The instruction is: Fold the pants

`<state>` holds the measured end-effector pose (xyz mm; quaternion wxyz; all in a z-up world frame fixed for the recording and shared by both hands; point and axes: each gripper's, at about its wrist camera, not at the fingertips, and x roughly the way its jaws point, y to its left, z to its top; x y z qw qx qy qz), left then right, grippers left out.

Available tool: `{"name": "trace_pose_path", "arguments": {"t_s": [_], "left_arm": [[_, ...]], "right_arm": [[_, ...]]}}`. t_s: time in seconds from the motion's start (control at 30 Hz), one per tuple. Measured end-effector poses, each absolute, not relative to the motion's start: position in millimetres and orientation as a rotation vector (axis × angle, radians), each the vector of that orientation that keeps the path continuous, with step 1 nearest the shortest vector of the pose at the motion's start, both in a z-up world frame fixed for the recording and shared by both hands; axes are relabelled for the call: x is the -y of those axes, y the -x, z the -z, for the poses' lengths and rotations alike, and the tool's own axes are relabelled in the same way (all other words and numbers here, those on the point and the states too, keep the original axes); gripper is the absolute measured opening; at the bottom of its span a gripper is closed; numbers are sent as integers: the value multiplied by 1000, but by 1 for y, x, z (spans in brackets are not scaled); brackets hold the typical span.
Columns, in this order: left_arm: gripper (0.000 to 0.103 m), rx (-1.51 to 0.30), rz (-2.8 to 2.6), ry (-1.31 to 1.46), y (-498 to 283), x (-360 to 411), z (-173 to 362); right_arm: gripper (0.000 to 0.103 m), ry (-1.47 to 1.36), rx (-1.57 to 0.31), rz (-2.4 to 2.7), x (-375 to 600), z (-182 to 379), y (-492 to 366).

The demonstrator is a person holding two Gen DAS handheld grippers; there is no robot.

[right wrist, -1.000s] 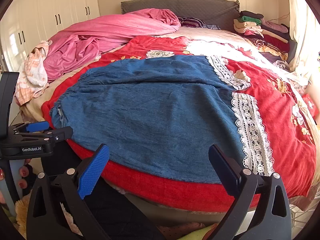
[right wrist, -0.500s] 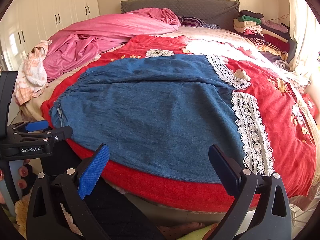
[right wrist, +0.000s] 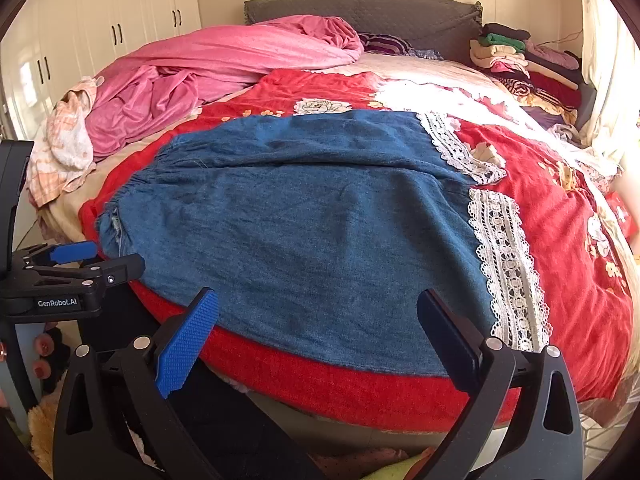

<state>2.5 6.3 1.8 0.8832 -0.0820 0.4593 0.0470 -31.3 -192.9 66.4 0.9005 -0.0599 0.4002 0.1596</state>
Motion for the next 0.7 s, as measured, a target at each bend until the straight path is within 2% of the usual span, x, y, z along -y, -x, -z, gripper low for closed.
{"name": "trace_pose_path", "arguments": {"t_s": [0.33,0.7], "left_arm": [[94,-954,-116,174,-26,-26,-7],[94,-926,-182,193,-72,-74,-22]], "right_arm": [[99,100,-804,-368,183,-71,-2],[99,135,-743,-498,141,-92,-74]]}}
